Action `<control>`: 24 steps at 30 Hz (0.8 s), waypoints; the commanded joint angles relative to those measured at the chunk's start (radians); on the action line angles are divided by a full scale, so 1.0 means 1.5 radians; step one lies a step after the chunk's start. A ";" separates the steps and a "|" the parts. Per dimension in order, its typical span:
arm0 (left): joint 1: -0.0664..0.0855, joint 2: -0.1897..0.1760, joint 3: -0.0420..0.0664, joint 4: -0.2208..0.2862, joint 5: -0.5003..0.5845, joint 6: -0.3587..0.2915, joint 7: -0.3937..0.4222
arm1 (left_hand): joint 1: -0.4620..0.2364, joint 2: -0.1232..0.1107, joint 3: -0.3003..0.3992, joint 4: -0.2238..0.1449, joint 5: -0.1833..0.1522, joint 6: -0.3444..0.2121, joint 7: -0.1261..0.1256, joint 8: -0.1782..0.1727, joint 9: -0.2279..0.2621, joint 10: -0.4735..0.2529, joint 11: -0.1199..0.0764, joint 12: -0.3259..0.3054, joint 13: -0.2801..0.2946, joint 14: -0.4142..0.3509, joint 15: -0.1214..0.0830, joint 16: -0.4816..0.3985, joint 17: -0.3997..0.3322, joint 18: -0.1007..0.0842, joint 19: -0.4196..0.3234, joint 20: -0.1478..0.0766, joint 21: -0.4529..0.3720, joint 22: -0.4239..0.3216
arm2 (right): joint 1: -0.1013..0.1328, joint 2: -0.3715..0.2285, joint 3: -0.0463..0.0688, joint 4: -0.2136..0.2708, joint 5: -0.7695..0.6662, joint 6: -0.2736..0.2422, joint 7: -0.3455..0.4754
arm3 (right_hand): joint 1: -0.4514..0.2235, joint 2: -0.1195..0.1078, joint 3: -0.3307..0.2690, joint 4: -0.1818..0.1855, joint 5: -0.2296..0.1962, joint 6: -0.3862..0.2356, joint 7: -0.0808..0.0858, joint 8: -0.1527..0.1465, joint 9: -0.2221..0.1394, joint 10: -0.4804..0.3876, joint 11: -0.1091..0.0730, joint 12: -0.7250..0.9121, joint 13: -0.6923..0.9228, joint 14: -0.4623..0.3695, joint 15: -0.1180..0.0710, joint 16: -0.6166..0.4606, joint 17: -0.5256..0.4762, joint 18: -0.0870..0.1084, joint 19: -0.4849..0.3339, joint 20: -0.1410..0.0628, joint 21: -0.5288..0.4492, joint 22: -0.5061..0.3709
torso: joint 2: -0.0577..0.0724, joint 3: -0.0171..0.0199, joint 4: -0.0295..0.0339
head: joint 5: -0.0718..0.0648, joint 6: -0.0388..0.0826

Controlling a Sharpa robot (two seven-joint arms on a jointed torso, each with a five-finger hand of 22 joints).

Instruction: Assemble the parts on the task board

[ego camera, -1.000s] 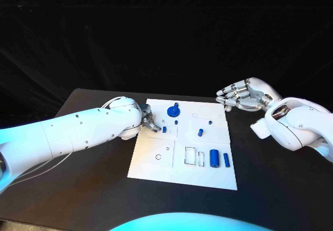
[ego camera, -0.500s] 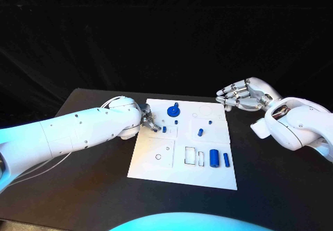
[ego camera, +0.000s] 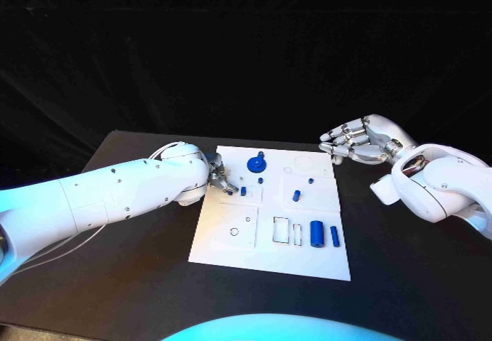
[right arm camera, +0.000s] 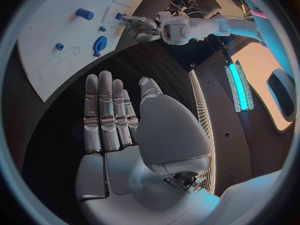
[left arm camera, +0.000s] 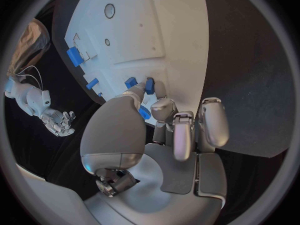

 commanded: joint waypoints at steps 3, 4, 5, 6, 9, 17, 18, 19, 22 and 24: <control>0.001 0.001 0.000 0.000 -0.002 -0.004 0.001 | -0.008 0.007 -0.021 0.001 0.002 0.003 0.002 0.005 -0.004 -0.001 0.003 0.003 -0.002 0.070 -0.001 0.003 0.176 -0.010 0.005 0.001 0.001 0.000 | 0.000 0.000 0.000 0.000 -0.004 0.009 0.002 | -0.005 -0.001 -0.001 0.004 0.004 0.001 0.000 0.004 0.000 0.003 0.001 0.004 -0.001 0.002 0.000 -0.002 0.000 0.003 0.002 0.002 -0.003 -0.001 | 0.000 0.0005 -0.0004 | 0.000 0.000; 0.001 0.001 0.000 0.000 -0.002 -0.004 0.001 | -0.009 0.008 -0.025 0.000 0.002 0.003 0.002 0.005 -0.004 -0.001 0.003 0.003 -0.002 0.070 -0.001 0.003 0.176 -0.010 0.005 0.001 0.001 0.001 | 0.000 0.000 0.000 0.000 -0.004 0.009 0.002 | -0.005 -0.001 -0.001 0.004 0.004 0.001 0.000 0.004 0.000 0.003 0.001 0.004 -0.001 0.002 0.000 -0.002 0.000 0.003 0.002 0.002 -0.003 -0.001 | 0.000 0.0002 -0.0004 | 0.000 0.000; 0.001 0.001 0.000 0.000 -0.002 -0.006 0.001 | -0.011 0.010 -0.034 0.000 0.002 0.003 0.002 0.006 -0.006 -0.001 0.003 0.003 -0.002 0.070 -0.001 0.003 0.176 -0.010 0.006 0.001 0.001 0.001 | 0.000 0.000 0.000 0.000 -0.004 0.009 0.002 | -0.008 -0.001 -0.002 0.004 0.005 0.001 0.000 0.004 0.000 0.002 0.001 0.005 -0.002 0.002 0.001 -0.003 0.000 0.003 0.003 0.002 -0.004 -0.002 | 0.000 0.0004 -0.0004 | 0.000 0.000; 0.001 0.001 0.000 0.000 -0.002 -0.009 0.002 | -0.014 0.013 -0.044 0.001 0.002 0.003 0.002 0.007 -0.007 -0.001 0.003 0.004 -0.002 0.070 -0.001 0.003 0.176 -0.010 0.005 0.001 0.001 0.001 | 0.000 0.000 0.000 0.000 -0.004 0.009 0.002 | -0.008 -0.001 -0.002 0.004 0.005 0.001 0.000 0.004 0.000 0.002 0.001 0.005 -0.002 0.002 0.001 -0.003 0.000 0.003 0.003 0.002 -0.004 -0.002 | 0.000 0.0001 -0.0005 | 0.000 0.000; 0.001 0.001 0.000 0.001 -0.001 -0.015 0.002 | -0.021 0.021 -0.068 0.001 0.001 0.003 0.002 0.009 -0.010 -0.001 0.003 0.005 -0.002 0.070 -0.001 0.003 0.176 -0.010 0.005 0.001 0.000 0.001 | 0.000 0.000 0.000 0.000 -0.004 0.009 0.002 | -0.008 -0.001 -0.002 0.004 0.005 0.001 0.000 0.004 0.000 0.002 0.001 0.005 -0.002 0.002 0.001 -0.003 0.000 0.003 0.003 0.002 -0.004 -0.002 | 0.000 0.0003 -0.0004 | 0.000 0.000; 0.001 0.001 0.000 0.001 -0.001 -0.019 0.003 | -0.026 0.029 -0.094 0.000 0.001 0.002 0.002 0.011 -0.014 -0.001 0.003 0.006 -0.003 0.070 -0.001 0.003 0.176 -0.010 0.005 0.001 0.000 0.000 | 0.000 0.000 0.000 -0.001 -0.004 0.009 0.002 | -0.008 -0.001 -0.002 0.004 0.005 0.001 0.000 0.004 0.000 0.002 0.001 0.005 -0.002 0.002 0.001 -0.003 0.000 0.003 0.003 0.002 -0.004 -0.002 | 0.000 0.0003 -0.0001 | -0.002 0.000; 0.001 0.001 0.000 0.000 0.000 -0.019 0.003 | -0.026 0.029 -0.094 0.000 0.001 0.002 0.002 0.011 -0.014 -0.001 0.003 0.006 -0.003 0.070 -0.001 0.003 0.176 -0.010 0.005 0.001 0.000 0.000 | 0.000 0.000 0.000 -0.001 -0.004 0.009 0.002 | -0.008 -0.001 -0.002 0.004 0.005 0.001 0.000 0.004 0.000 0.002 0.001 0.005 -0.002 0.002 0.001 -0.003 0.000 0.003 0.003 0.002 -0.004 -0.002 | 0.000 0.0003 0.0001 | -0.002 0.000; 0.001 0.001 0.000 0.000 0.000 -0.019 0.003 | -0.026 0.029 -0.094 0.000 0.001 0.002 0.002 0.011 -0.014 -0.001 0.003 0.006 -0.003 0.070 -0.001 0.003 0.176 -0.010 0.005 0.001 0.000 0.000 | 0.000 0.000 0.000 -0.001 -0.004 0.009 0.002 | -0.008 -0.001 -0.002 0.004 0.005 0.001 0.000 0.004 0.000 0.002 0.001 0.005 -0.002 0.002 0.001 -0.003 0.000 0.003 0.003 0.002 -0.004 -0.002 | 0.000 0.0005 0.0002 | -0.001 0.001; 0.001 0.001 0.000 0.001 0.000 -0.020 0.003 | -0.026 0.029 -0.094 0.000 0.001 0.002 0.002 0.011 -0.014 -0.001 0.003 0.006 -0.003 0.070 -0.001 0.003 0.176 -0.010 0.005 0.001 0.000 0.000 | 0.000 0.000 0.000 -0.001 -0.004 0.009 0.002 | -0.008 -0.001 -0.002 0.004 0.005 0.001 0.000 0.004 0.000 0.002 0.001 0.005 -0.002 0.002 0.001 -0.003 0.000 0.003 0.003 0.002 -0.004 -0.002 | 0.000 0.0004 0.0000 | -0.001 0.001; 0.001 0.000 0.001 0.002 0.000 -0.021 0.003 | -0.026 0.029 -0.094 0.000 0.001 0.002 0.002 0.011 -0.014 -0.001 0.003 0.006 -0.003 0.070 -0.001 0.003 0.176 -0.010 0.005 0.001 0.000 0.000 | -0.001 0.000 0.000 -0.001 -0.004 0.009 0.002 | -0.008 -0.001 -0.002 0.004 0.005 0.001 0.000 0.004 0.000 0.002 0.001 0.005 -0.002 0.002 0.001 -0.003 0.000 0.003 0.003 0.002 -0.004 -0.002 | 0.000 0.0004 -0.0001 | -0.001 0.002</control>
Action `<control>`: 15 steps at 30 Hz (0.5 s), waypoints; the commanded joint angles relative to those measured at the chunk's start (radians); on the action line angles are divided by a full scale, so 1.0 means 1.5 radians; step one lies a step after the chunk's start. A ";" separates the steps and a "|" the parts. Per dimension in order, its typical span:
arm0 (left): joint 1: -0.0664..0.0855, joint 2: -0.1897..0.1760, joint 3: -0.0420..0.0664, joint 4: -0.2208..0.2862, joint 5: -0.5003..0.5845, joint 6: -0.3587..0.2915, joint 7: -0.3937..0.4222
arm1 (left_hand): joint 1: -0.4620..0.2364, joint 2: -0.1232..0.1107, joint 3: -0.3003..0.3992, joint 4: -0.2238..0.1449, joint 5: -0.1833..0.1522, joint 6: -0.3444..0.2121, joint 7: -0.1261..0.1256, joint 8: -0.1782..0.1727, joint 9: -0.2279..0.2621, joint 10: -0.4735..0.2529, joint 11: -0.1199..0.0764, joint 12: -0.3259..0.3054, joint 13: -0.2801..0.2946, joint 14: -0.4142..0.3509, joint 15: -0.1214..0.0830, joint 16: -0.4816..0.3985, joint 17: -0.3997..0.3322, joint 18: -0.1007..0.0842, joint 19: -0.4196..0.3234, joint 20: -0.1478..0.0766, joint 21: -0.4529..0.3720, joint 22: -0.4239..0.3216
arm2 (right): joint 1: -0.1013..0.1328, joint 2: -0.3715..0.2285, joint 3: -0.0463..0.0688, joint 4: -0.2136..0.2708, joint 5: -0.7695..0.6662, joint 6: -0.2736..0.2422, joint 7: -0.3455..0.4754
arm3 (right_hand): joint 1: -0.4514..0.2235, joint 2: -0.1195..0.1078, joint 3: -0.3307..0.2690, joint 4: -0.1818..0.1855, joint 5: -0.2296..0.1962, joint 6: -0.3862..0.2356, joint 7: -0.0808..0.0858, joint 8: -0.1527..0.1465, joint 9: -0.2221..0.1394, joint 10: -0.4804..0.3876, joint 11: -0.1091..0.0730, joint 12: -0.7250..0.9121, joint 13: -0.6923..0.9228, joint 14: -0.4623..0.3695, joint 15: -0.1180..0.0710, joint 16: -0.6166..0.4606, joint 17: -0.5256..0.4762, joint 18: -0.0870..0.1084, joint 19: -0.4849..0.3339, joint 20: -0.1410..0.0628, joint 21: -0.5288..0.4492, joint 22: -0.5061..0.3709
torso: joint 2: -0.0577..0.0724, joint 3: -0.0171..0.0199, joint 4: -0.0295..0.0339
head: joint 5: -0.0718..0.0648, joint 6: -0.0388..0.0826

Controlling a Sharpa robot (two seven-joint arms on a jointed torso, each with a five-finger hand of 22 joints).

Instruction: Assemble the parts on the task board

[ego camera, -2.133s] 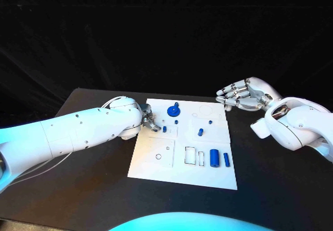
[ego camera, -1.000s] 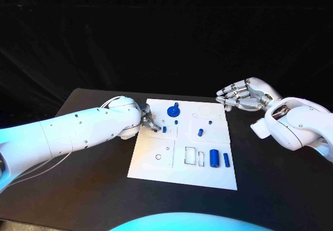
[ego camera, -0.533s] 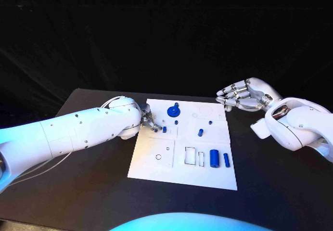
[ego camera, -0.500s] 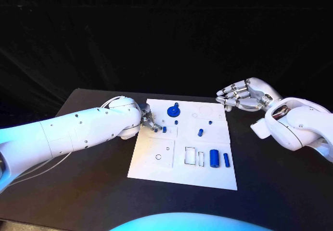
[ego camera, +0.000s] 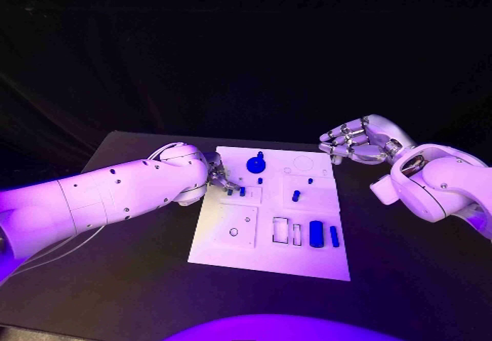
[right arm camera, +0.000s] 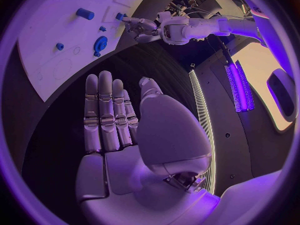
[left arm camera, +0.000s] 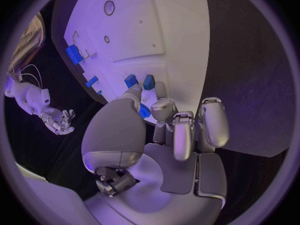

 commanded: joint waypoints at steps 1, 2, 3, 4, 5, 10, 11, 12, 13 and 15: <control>0.001 -0.001 0.001 0.003 0.000 -0.008 0.003 | -0.002 0.006 -0.005 0.001 0.001 0.002 0.002 0.004 -0.001 -0.001 0.003 0.003 -0.001 0.070 -0.001 0.003 0.175 -0.010 0.003 -0.001 0.000 0.001 | -0.001 0.000 0.000 0.000 -0.004 0.009 0.002 | -0.008 -0.001 0.000 0.002 0.002 0.001 0.000 0.004 0.000 0.002 0.001 0.002 0.000 0.002 0.001 -0.003 0.000 0.003 0.003 0.002 -0.004 -0.001 | 0.000 -0.0002 0.0000 | 0.001 0.001; 0.001 -0.002 0.001 0.005 0.001 -0.010 0.003 | -0.002 0.007 -0.006 0.001 0.001 0.002 0.002 0.005 -0.001 -0.001 0.003 0.003 -0.001 0.070 -0.001 0.003 0.175 -0.010 0.003 -0.001 0.000 0.001 | -0.001 0.000 0.000 0.000 -0.004 0.009 0.002 | -0.008 -0.001 0.000 0.002 0.002 0.001 0.000 0.004 0.000 0.002 0.001 0.002 0.000 0.002 0.001 -0.003 0.000 0.003 0.003 0.002 -0.004 -0.001 | 0.000 -0.0003 -0.0002 | 0.001 0.002; 0.001 -0.003 0.002 0.007 0.004 -0.013 0.003 | -0.002 0.007 -0.006 0.001 0.001 0.002 0.002 0.005 -0.001 -0.002 0.003 0.002 -0.003 0.070 -0.001 0.003 0.175 -0.010 0.002 -0.001 0.000 0.000 | -0.001 0.001 0.000 -0.001 -0.004 0.009 0.002 | -0.008 -0.001 0.000 0.002 0.002 0.001 0.000 0.004 0.000 0.002 0.001 0.002 0.000 0.002 0.001 -0.003 0.000 0.003 0.003 0.002 -0.004 -0.001 | 0.000 -0.0005 -0.0002 | 0.000 0.002; 0.001 -0.004 0.003 0.008 0.007 -0.016 0.003 | -0.001 0.007 -0.008 0.000 0.001 0.001 0.003 0.004 -0.002 -0.003 0.003 0.001 -0.005 0.070 -0.001 0.003 0.175 -0.009 0.002 -0.001 -0.001 -0.002 | -0.001 0.001 0.000 -0.001 -0.004 0.009 0.002 | -0.008 -0.001 0.000 0.002 0.002 0.001 0.000 0.004 0.000 0.002 0.001 0.002 0.000 0.002 0.001 -0.003 0.000 0.003 0.003 0.002 -0.004 -0.001 | -0.001 -0.0006 -0.0002 | 0.000 0.002; 0.001 -0.006 0.006 0.010 0.011 -0.019 0.004 | -0.001 0.008 -0.009 0.000 0.001 0.000 0.003 0.004 -0.002 -0.003 0.003 0.000 -0.006 0.070 -0.001 0.003 0.173 -0.009 0.001 -0.001 -0.001 -0.002 | -0.001 0.001 0.000 -0.001 -0.004 0.009 0.002 | -0.008 -0.001 0.000 0.002 0.002 0.001 0.000 0.004 0.000 0.002 0.001 0.002 0.000 0.002 0.001 -0.003 0.000 0.003 0.003 0.002 -0.004 -0.001 | -0.001 -0.0005 -0.0001 | 0.000 0.003; 0.010 -0.016 0.016 0.021 0.050 -0.054 0.008 | 0.008 0.011 -0.025 0.000 0.002 -0.011 0.007 0.002 -0.006 -0.017 0.006 -0.013 -0.026 0.064 0.001 -0.008 0.151 -0.005 -0.010 -0.002 -0.010 -0.020 | -0.002 0.002 0.000 -0.002 -0.004 0.009 0.003 | -0.008 -0.001 0.000 0.002 0.002 0.001 0.000 0.004 0.000 0.002 0.001 0.002 0.000 0.002 0.001 -0.003 0.000 0.003 0.003 0.002 -0.004 -0.001 | -0.001 -0.0001 -0.0002 | -0.001 0.006; 0.013 -0.018 0.018 0.023 0.061 -0.063 0.010 | 0.009 0.011 -0.029 0.000 0.002 -0.014 0.008 0.001 -0.008 -0.021 0.007 -0.017 -0.031 0.062 0.002 -0.011 0.146 -0.004 -0.015 -0.002 -0.014 -0.026 | -0.002 0.002 0.000 -0.002 -0.004 0.009 0.003 | -0.008 -0.001 0.000 0.002 0.002 0.001 0.000 0.004 0.000 0.002 0.001 0.002 0.000 0.002 0.001 -0.003 0.000 0.003 0.003 0.002 -0.004 -0.001 | -0.001 -0.0001 -0.0001 | -0.001 0.006; 0.016 -0.020 0.019 0.025 0.073 -0.075 0.014 | 0.010 0.011 -0.035 0.000 0.002 -0.020 0.011 -0.001 -0.010 -0.032 0.010 -0.029 -0.047 0.058 0.003 -0.019 0.129 0.000 -0.028 -0.002 -0.024 -0.046 | -0.003 0.003 0.000 -0.002 -0.004 0.009 0.003 | -0.008 -0.001 0.000 0.002 0.002 0.001 0.000 0.004 0.000 0.002 0.001 0.002 0.000 0.002 0.001 -0.003 0.000 0.003 0.003 0.002 -0.004 -0.001 | -0.001 -0.0001 -0.0001 | -0.001 0.008; 0.019 -0.022 0.020 0.027 0.085 -0.086 0.020 | 0.014 0.011 -0.042 0.000 0.002 -0.034 0.017 -0.007 -0.015 -0.058 0.015 -0.060 -0.091 0.048 0.007 -0.035 0.100 0.008 -0.052 -0.003 -0.043 -0.081 | -0.003 0.003 0.000 -0.003 -0.003 0.009 0.003 | -0.008 -0.001 0.000 0.002 0.002 0.001 0.000 0.004 0.000 0.002 0.001 0.002 0.000 0.002 0.001 -0.003 0.000 0.003 0.003 0.002 -0.004 -0.001 | 0.000 0.0000 -0.0003 | -0.001 0.008; 0.024 -0.024 0.021 0.030 0.105 -0.108 0.034 | 0.024 0.014 -0.051 0.000 0.002 -0.056 0.028 -0.016 -0.022 -0.111 0.025 -0.124 -0.177 0.037 0.014 -0.057 0.065 0.017 -0.085 0.000 -0.072 -0.128 | -0.003 0.003 0.000 -0.003 -0.003 0.009 0.003 | -0.008 -0.001 0.000 0.002 0.002 0.001 0.000 0.004 0.000 0.002 0.001 0.002 0.000 0.002 0.001 -0.003 0.000 0.003 0.003 0.002 -0.004 -0.001 | 0.000 0.0002 -0.0002 | -0.001 0.010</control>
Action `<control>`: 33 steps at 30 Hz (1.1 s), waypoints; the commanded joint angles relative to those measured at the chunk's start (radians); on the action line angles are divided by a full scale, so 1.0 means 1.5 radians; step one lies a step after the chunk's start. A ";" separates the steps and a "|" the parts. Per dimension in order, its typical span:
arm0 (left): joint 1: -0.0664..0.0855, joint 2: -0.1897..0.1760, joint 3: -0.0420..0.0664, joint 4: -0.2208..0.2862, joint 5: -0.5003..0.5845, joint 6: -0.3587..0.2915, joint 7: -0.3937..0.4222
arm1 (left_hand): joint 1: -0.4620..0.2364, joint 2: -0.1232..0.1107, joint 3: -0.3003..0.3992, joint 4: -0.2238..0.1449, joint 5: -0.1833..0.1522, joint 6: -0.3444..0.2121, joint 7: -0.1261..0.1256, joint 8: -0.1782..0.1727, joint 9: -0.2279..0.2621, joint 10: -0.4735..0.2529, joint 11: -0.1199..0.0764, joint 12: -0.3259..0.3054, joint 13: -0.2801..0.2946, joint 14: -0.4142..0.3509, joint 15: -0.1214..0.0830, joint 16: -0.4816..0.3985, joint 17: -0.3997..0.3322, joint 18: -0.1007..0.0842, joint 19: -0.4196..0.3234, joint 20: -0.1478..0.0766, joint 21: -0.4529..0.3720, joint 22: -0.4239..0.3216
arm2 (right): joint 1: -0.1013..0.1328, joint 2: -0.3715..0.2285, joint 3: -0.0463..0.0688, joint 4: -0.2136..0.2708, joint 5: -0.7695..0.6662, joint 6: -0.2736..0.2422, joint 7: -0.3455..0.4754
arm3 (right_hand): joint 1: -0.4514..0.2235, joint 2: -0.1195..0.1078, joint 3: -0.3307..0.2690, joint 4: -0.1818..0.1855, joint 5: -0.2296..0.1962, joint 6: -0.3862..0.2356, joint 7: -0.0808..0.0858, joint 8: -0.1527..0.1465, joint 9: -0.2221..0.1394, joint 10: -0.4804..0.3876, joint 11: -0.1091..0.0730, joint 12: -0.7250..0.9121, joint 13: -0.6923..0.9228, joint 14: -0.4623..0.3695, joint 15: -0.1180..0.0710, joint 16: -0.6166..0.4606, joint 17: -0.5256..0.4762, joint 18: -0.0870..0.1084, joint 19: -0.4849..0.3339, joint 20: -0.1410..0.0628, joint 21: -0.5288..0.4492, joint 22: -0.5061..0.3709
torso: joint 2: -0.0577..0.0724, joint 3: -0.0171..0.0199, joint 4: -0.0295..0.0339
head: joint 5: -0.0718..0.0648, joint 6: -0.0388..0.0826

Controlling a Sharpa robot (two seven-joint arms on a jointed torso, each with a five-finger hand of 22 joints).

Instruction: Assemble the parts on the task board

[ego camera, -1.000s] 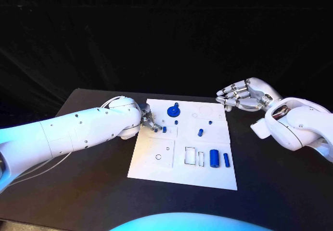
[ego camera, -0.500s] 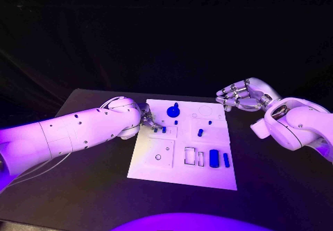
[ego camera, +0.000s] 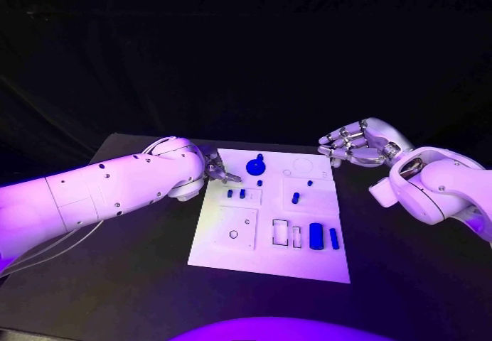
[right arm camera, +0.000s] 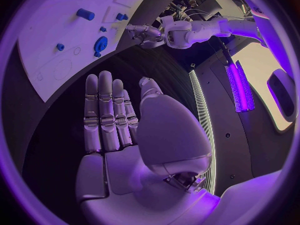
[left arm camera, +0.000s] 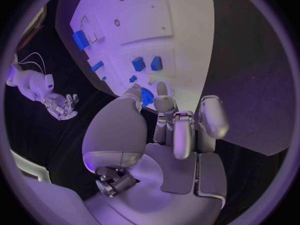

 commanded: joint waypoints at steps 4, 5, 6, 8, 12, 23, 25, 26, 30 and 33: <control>0.011 0.000 0.002 0.009 0.099 -0.098 0.090 | 0.060 0.011 -0.001 -0.001 0.002 -0.084 0.044 -0.033 -0.028 -0.150 0.043 -0.127 -0.123 -0.074 0.038 -0.183 -0.170 0.062 -0.212 0.023 -0.198 -0.294 | -0.001 0.001 0.000 -0.001 -0.003 0.009 0.003 | -0.009 -0.001 -0.001 0.002 0.003 0.000 0.000 0.005 0.000 0.002 0.001 0.003 -0.001 0.002 0.001 -0.004 0.000 0.003 0.003 0.002 -0.005 -0.001 | 0.001 0.0004 0.0002 | -0.003 0.006; 0.012 0.002 0.002 0.009 0.106 -0.103 0.120 | 0.085 0.010 0.006 -0.003 0.003 -0.099 0.050 -0.041 -0.036 -0.178 0.051 -0.147 -0.135 -0.112 0.046 -0.240 -0.238 0.062 -0.222 0.031 -0.219 -0.306 | -0.001 0.002 0.000 -0.002 -0.003 0.009 0.003 | -0.009 -0.001 -0.001 0.002 0.003 0.000 0.000 0.005 0.000 0.002 0.001 0.003 -0.001 0.002 0.001 -0.004 0.000 0.003 0.003 0.002 -0.005 -0.001 | 0.001 0.0003 0.0003 | -0.003 0.006; 0.013 0.004 0.001 0.009 0.108 -0.107 0.139 | 0.112 0.012 0.016 -0.005 0.002 -0.109 0.061 -0.048 -0.045 -0.203 0.061 -0.167 -0.148 -0.152 0.055 -0.299 -0.307 0.062 -0.232 0.038 -0.241 -0.319 | -0.002 0.002 0.000 -0.002 -0.003 0.009 0.003 | -0.009 -0.001 -0.001 0.002 0.003 0.000 0.000 0.005 0.000 0.002 0.001 0.003 -0.001 0.002 0.001 -0.004 0.000 0.003 0.003 0.002 -0.005 -0.001 | 0.001 0.0003 0.0002 | -0.005 0.008; 0.011 0.010 -0.001 0.008 0.100 -0.121 0.188 | 0.181 0.015 0.049 -0.014 0.004 -0.119 0.064 -0.059 -0.062 -0.221 0.064 -0.193 -0.171 -0.200 0.060 -0.383 -0.400 0.064 -0.239 0.049 -0.276 -0.341 | -0.002 0.002 0.000 -0.002 -0.003 0.009 0.004 | -0.009 -0.001 -0.001 0.002 0.003 0.000 0.000 0.005 0.000 0.002 0.001 0.003 -0.001 0.002 0.001 -0.004 0.000 0.003 0.003 0.002 -0.005 -0.001 | 0.002 0.0003 -0.0002 | -0.007 0.009; 0.006 0.027 -0.005 -0.002 0.046 -0.143 0.259 | 0.255 -0.017 0.092 -0.013 0.003 -0.119 0.068 -0.085 -0.102 -0.227 0.067 -0.244 -0.221 -0.200 0.063 -0.428 -0.437 0.067 -0.224 0.055 -0.320 -0.373 | -0.003 0.003 0.000 -0.003 -0.003 0.009 0.004 | -0.007 -0.001 -0.001 0.000 0.004 0.000 0.000 0.005 -0.001 0.001 0.001 0.003 -0.002 0.001 0.001 -0.005 -0.001 0.003 0.003 0.002 -0.006 -0.002 | 0.001 -0.0002 0.0000 | -0.010 0.011; -0.012 0.071 -0.016 -0.043 -0.135 -0.111 0.333 | 0.298 -0.060 0.125 -0.021 0.002 -0.086 0.058 -0.151 -0.177 -0.228 0.078 -0.363 -0.328 -0.130 0.065 -0.397 -0.431 0.066 -0.163 0.050 -0.327 -0.386 | -0.005 0.006 0.000 -0.002 0.000 0.010 0.005 | -0.006 -0.001 0.000 -0.001 0.005 -0.001 0.000 0.005 -0.001 0.000 0.001 0.003 -0.003 0.001 0.001 -0.006 -0.001 0.003 0.003 0.002 -0.006 -0.003 | 0.004 -0.0007 -0.0032 | -0.016 0.021; -0.014 0.078 -0.016 -0.049 -0.159 -0.105 0.336 | 0.302 -0.060 0.129 -0.024 0.002 -0.078 0.056 -0.156 -0.183 -0.225 0.078 -0.372 -0.337 -0.108 0.064 -0.359 -0.394 0.066 -0.154 0.049 -0.318 -0.381 | -0.005 0.007 0.000 -0.002 0.000 0.010 0.005 | -0.006 -0.001 0.000 -0.001 0.005 -0.001 0.000 0.005 -0.001 0.000 0.001 0.003 -0.003 0.001 0.001 -0.006 -0.001 0.003 0.003 0.002 -0.006 -0.003 | 0.004 -0.0005 -0.0037 | -0.017 0.021; -0.014 0.081 -0.017 -0.051 -0.170 -0.100 0.335 | 0.304 -0.060 0.132 -0.027 0.003 -0.072 0.054 -0.159 -0.186 -0.221 0.077 -0.377 -0.342 -0.092 0.064 -0.331 -0.365 0.066 -0.148 0.048 -0.311 -0.377 | -0.005 0.007 0.000 -0.002 0.000 0.010 0.005 | -0.006 -0.001 0.000 -0.001 0.005 -0.001 0.000 0.005 -0.001 0.000 0.001 0.003 -0.003 0.001 0.001 -0.006 -0.001 0.003 0.003 0.002 -0.006 -0.003 | 0.004 -0.0006 -0.0039 | -0.017 0.021; -0.015 0.091 -0.017 -0.059 -0.204 -0.070 0.323 | 0.305 -0.063 0.142 -0.033 0.002 -0.058 0.051 -0.172 -0.199 -0.216 0.079 -0.399 -0.361 -0.053 0.064 -0.252 -0.283 0.053 -0.098 0.046 -0.237 -0.288 | -0.005 0.007 0.000 -0.002 0.000 0.009 0.005 | -0.006 -0.001 0.000 -0.001 0.005 -0.001 0.000 0.005 -0.001 0.000 0.001 0.003 -0.003 0.001 0.001 -0.006 -0.001 0.003 0.003 0.002 -0.006 -0.003 | 0.003 -0.0002 -0.0028 | -0.018 0.020; -0.015 0.100 -0.017 -0.070 -0.223 -0.050 0.315 | 0.302 -0.064 0.148 -0.036 0.002 -0.047 0.049 -0.181 -0.207 -0.213 0.079 -0.414 -0.374 -0.024 0.063 -0.190 -0.215 0.038 -0.051 0.045 -0.166 -0.197 | -0.005 0.008 0.000 -0.001 0.000 0.009 0.005 | -0.006 -0.001 0.000 -0.001 0.005 -0.001 0.000 0.005 -0.001 0.000 0.001 0.003 -0.003 0.001 0.001 -0.006 -0.001 0.003 0.003 0.002 -0.006 -0.003 | 0.003 0.0003 -0.0030 | -0.018 0.020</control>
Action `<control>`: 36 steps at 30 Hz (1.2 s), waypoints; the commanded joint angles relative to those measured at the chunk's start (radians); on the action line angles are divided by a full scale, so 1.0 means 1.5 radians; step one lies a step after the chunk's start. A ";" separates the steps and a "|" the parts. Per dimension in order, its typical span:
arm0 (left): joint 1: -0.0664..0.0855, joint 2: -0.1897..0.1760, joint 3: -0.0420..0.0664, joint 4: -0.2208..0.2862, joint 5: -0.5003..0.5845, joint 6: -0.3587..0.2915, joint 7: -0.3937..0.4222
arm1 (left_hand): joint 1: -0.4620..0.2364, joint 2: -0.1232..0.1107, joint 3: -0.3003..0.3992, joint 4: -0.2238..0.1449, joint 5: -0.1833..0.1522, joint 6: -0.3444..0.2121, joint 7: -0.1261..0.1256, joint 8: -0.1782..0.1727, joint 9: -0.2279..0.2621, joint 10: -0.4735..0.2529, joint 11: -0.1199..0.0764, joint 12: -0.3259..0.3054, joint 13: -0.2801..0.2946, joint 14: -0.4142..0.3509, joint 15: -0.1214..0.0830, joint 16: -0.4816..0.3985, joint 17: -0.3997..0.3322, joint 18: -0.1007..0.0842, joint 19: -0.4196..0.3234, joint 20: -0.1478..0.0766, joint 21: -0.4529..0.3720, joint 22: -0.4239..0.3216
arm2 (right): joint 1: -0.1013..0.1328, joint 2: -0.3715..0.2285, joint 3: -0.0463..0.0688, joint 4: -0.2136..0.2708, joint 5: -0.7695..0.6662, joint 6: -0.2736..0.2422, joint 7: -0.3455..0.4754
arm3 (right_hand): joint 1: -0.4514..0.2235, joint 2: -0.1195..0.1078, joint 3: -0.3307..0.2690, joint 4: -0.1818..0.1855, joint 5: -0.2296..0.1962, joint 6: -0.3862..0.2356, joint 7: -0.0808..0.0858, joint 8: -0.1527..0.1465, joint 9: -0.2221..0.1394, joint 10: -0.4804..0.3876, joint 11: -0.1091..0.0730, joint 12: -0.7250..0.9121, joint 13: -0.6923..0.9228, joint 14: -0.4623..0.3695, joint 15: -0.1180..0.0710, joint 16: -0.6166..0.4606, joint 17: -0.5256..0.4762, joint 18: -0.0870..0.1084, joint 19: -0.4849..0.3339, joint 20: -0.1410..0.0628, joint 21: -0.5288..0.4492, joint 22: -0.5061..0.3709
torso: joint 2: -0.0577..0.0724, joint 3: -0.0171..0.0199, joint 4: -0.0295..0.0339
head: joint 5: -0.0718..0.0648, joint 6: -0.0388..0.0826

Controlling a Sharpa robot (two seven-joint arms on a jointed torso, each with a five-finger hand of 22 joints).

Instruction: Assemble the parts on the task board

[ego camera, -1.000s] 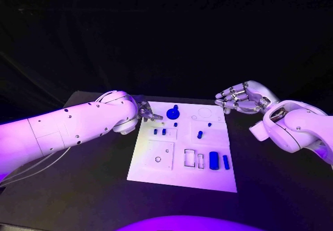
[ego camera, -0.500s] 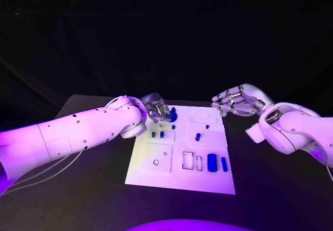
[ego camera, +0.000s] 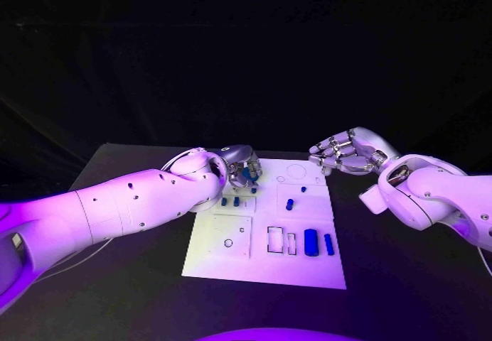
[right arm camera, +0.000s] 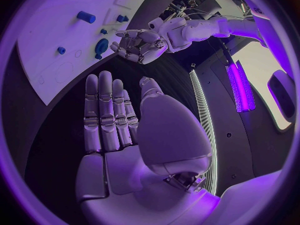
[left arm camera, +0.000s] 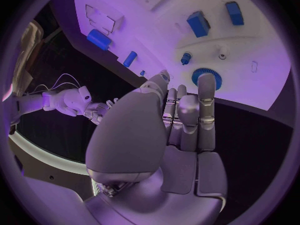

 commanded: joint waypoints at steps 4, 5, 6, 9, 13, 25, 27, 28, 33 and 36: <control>-0.001 0.018 0.000 -0.019 -0.081 0.064 -0.002 | 0.001 -0.001 0.013 -0.004 0.003 0.019 0.000 -0.011 -0.010 0.010 0.000 -0.020 -0.016 0.022 0.000 0.049 0.049 -0.021 0.043 0.000 0.071 0.090 | -0.001 0.002 0.000 0.002 -0.001 0.009 0.005 | -0.003 0.002 0.000 -0.001 0.002 -0.001 0.000 0.005 -0.001 0.000 0.001 0.003 -0.001 0.001 0.001 -0.003 -0.001 0.003 0.003 0.002 -0.004 -0.001 | 0.000 -0.0002 0.0004 | -0.002 0.000; -0.001 0.020 0.000 -0.022 -0.084 0.067 -0.004 | 0.001 -0.001 0.014 -0.005 0.003 0.020 0.000 -0.013 -0.012 0.010 0.001 -0.023 -0.018 0.023 0.000 0.051 0.050 -0.022 0.046 0.000 0.076 0.097 | -0.001 0.002 0.000 0.002 -0.002 0.009 0.005 | -0.003 0.002 0.000 -0.001 0.002 -0.001 0.000 0.005 -0.001 0.000 0.001 0.003 -0.001 0.001 0.001 -0.003 -0.001 0.003 0.003 0.002 -0.004 -0.001 | 0.000 -0.0003 0.0002 | -0.003 0.001; -0.001 0.022 0.000 -0.023 -0.086 0.070 -0.006 | 0.001 -0.001 0.015 -0.006 0.003 0.021 0.000 -0.014 -0.012 0.011 0.001 -0.025 -0.019 0.024 0.000 0.053 0.051 -0.023 0.049 0.000 0.080 0.102 | -0.001 0.002 0.000 0.002 -0.002 0.009 0.005 | -0.003 0.002 0.000 -0.001 0.002 -0.001 0.000 0.005 -0.001 0.000 0.001 0.003 -0.001 0.001 0.001 -0.003 -0.001 0.003 0.003 0.002 -0.004 -0.001 | 0.000 -0.0001 0.0007 | -0.003 0.001; -0.002 0.030 0.000 -0.032 -0.092 0.083 -0.013 | 0.000 -0.001 0.017 -0.007 0.002 0.026 0.000 -0.016 -0.014 0.013 0.001 -0.030 -0.023 0.027 0.000 0.057 0.053 -0.025 0.055 0.000 0.091 0.116 | -0.001 0.002 0.000 0.002 -0.002 0.008 0.005 | -0.003 0.002 0.000 -0.001 0.002 -0.001 0.000 0.005 -0.001 0.000 0.001 0.003 -0.001 0.001 0.001 -0.003 -0.001 0.003 0.003 0.002 -0.004 -0.001 | 0.000 0.0001 0.0008 | -0.002 0.000; -0.003 0.037 0.000 -0.042 -0.096 0.098 -0.023 | -0.002 -0.002 0.018 -0.008 0.002 0.029 0.000 -0.018 -0.016 0.010 0.002 -0.035 -0.026 0.028 0.001 0.058 0.052 -0.026 0.059 0.000 0.099 0.125 | -0.001 0.003 0.000 0.002 -0.002 0.009 0.005 | -0.003 0.002 0.000 -0.001 0.002 -0.001 0.000 0.005 -0.001 0.000 0.001 0.003 -0.001 0.001 0.001 -0.003 -0.001 0.003 0.003 0.002 -0.004 -0.001 | 0.000 0.0001 0.0001 | -0.002 -0.001; -0.004 0.049 0.000 -0.056 -0.095 0.112 -0.026 | 0.001 0.006 0.032 -0.016 0.003 0.040 0.001 -0.026 -0.022 0.031 -0.002 -0.042 -0.032 0.032 -0.003 0.061 0.044 -0.031 0.072 -0.001 0.123 0.157 | -0.001 0.005 0.000 0.002 -0.002 0.009 0.006 | -0.003 0.002 0.000 -0.001 0.002 -0.001 0.000 0.005 -0.001 0.000 0.002 0.003 -0.001 0.000 0.001 -0.004 -0.001 0.003 0.003 0.002 -0.004 -0.001 | -0.001 0.0002 0.0007 | -0.002 -0.003; -0.004 0.049 0.000 -0.058 -0.093 0.113 -0.026 | 0.002 0.006 0.038 -0.018 0.003 0.039 0.000 -0.030 -0.024 0.037 -0.005 -0.045 -0.034 0.031 -0.004 0.059 0.037 -0.032 0.074 -0.002 0.128 0.164 | -0.001 0.005 0.000 0.002 -0.002 0.009 0.006 | -0.003 0.002 0.000 -0.001 0.002 -0.001 0.000 0.005 -0.001 0.000 0.002 0.003 -0.001 0.000 0.001 -0.004 -0.001 0.003 0.003 0.002 -0.004 -0.001 | 0.000 0.0000 0.0006 | -0.002 -0.003; -0.004 0.050 0.000 -0.059 -0.093 0.113 -0.026 | 0.002 0.006 0.039 -0.019 0.003 0.040 -0.001 -0.031 -0.024 0.039 -0.005 -0.045 -0.034 0.031 -0.005 0.059 0.036 -0.032 0.075 -0.003 0.129 0.165 | -0.001 0.005 0.000 0.002 -0.002 0.009 0.006 | -0.003 0.002 0.000 -0.001 0.002 -0.001 0.000 0.005 -0.001 0.000 0.002 0.003 -0.001 0.000 0.001 -0.004 -0.001 0.003 0.003 0.002 -0.004 -0.001 | 0.000 0.0001 0.0004 | -0.003 -0.002; -0.004 0.052 0.000 -0.065 -0.090 0.111 -0.024 | 0.003 0.008 0.048 -0.021 0.003 0.046 -0.002 -0.033 -0.026 0.047 -0.006 -0.050 -0.037 0.032 -0.006 0.060 0.033 -0.033 0.075 -0.004 0.134 0.170 | -0.001 0.005 0.000 0.002 -0.003 0.009 0.006 | -0.003 0.002 0.000 -0.001 0.002 -0.001 0.000 0.005 -0.001 0.000 0.002 0.003 -0.001 0.000 0.001 -0.004 -0.001 0.003 0.003 0.002 -0.004 -0.001 | -0.001 0.0003 0.0011 | -0.003 -0.004; -0.004 0.054 0.000 -0.070 -0.089 0.110 -0.023 | 0.003 0.008 0.052 -0.022 0.003 0.048 -0.002 -0.034 -0.026 0.049 -0.007 -0.052 -0.038 0.032 -0.006 0.060 0.032 -0.033 0.075 -0.004 0.135 0.171 | -0.001 0.005 0.000 0.002 -0.003 0.010 0.006 | -0.003 0.002 0.000 -0.001 0.002 -0.001 0.000 0.005 -0.001 0.000 0.002 0.003 -0.001 0.000 0.001 -0.004 -0.001 0.003 0.003 0.002 -0.004 -0.001 | -0.001 0.0005 0.0017 | -0.004 -0.004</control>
